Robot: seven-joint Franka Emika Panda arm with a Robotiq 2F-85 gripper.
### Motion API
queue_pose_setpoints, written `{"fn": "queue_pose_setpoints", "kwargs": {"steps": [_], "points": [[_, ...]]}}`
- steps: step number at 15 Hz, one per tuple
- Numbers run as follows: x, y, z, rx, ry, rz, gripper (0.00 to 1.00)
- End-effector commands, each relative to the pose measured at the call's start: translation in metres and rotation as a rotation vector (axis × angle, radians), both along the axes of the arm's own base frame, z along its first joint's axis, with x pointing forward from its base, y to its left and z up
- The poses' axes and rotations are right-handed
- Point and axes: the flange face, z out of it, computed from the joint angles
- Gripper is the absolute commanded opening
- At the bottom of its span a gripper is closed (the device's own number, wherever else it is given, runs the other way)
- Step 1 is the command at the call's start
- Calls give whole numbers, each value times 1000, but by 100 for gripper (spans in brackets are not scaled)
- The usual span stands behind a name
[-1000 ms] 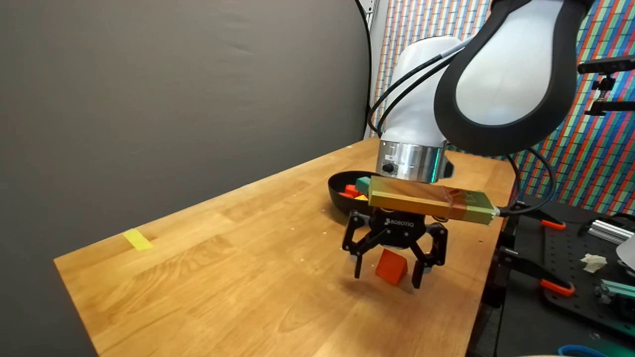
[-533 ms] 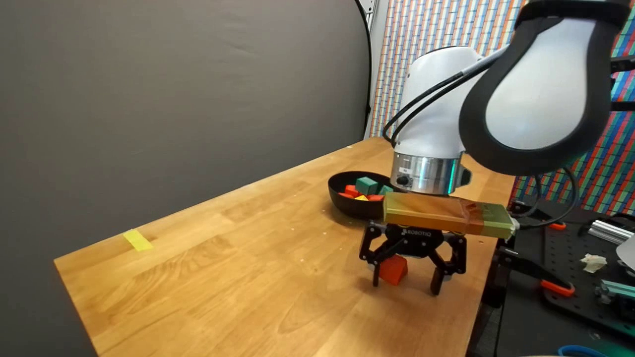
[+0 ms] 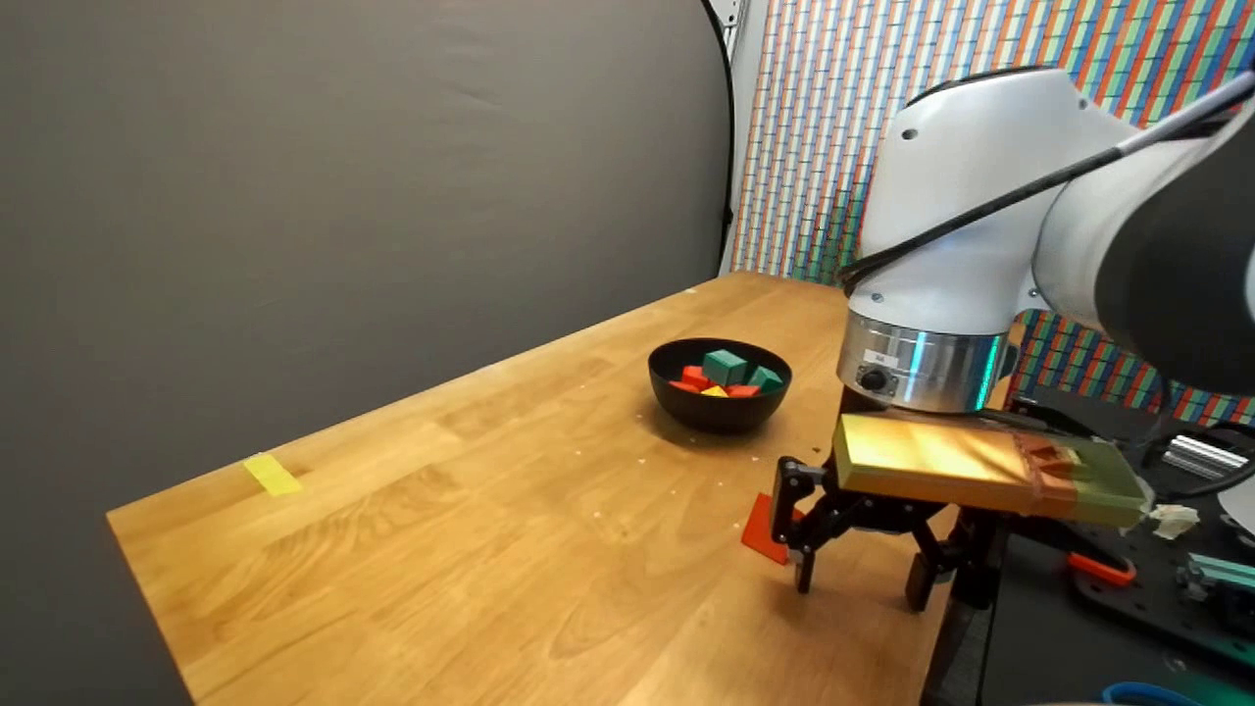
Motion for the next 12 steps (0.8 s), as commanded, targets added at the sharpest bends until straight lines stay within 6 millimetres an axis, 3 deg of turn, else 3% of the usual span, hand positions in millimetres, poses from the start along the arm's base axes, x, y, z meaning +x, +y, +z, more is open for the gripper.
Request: {"fn": "queue_pose_setpoints", "kwargs": {"steps": [1, 3, 12], "points": [[-13, -6, 7, -17, -112, 25, 100], [-7, -12, 2, -40, -181, 71, 100], [22, 6, 42, -55, -313, 92, 100]]}}
